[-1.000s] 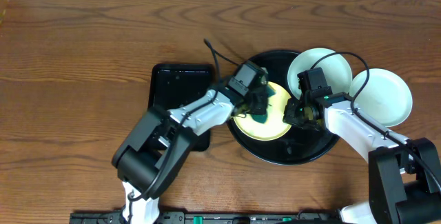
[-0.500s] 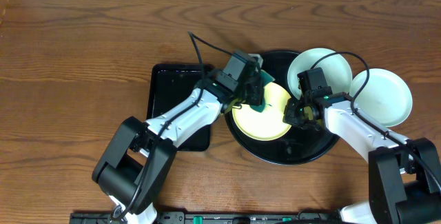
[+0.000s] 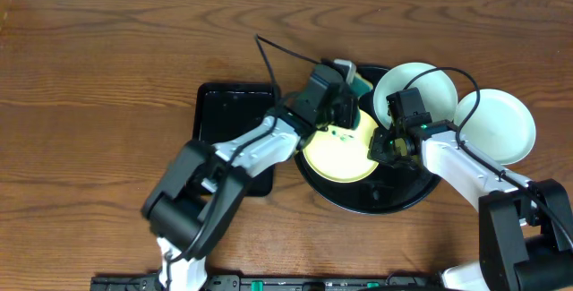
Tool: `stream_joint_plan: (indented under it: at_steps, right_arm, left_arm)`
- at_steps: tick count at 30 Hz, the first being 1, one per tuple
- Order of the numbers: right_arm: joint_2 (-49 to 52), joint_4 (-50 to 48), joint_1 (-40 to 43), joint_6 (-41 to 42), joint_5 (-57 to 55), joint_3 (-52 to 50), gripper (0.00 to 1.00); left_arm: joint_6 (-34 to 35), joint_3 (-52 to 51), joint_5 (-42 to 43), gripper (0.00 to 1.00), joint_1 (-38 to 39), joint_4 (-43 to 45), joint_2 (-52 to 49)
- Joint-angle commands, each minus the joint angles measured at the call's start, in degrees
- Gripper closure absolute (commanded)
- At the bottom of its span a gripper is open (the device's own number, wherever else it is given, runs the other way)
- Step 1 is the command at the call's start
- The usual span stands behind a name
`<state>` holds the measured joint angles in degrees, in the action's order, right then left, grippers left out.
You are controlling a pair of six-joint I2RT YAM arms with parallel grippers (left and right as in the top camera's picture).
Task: Clean dirty plates on tray and stack at the side
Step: 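Scrub the tilted yellow plate with the sponge in the left gripper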
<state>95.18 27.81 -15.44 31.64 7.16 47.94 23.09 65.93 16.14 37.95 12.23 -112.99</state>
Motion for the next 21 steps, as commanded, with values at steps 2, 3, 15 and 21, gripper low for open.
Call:
stream_joint_plan:
  at_steps: [2,3,15,21]
  right_arm:
    - [1.60,0.66,-0.52,0.04,0.85,-1.60,0.99]
    - [1.60,0.68,-0.52,0.04,0.85,-1.60,0.99]
    - [1.60,0.66,-0.52,0.04,0.81,-1.60,0.99]
    - [1.60,0.66,-0.52,0.04,0.81,-1.60,0.99]
  left_arm:
    - [-0.94,0.09,-0.52,0.92,1.99,0.24,-4.22]
    - [-0.96,0.09,-0.52,0.92,2.16,-0.07,-4.70]
    - [-4.24,0.11,-6.36,0.94,-1.20,-18.18,-3.15]
    - [-5.53,0.63,-6.32,0.93,-1.70,-16.06,1.03]
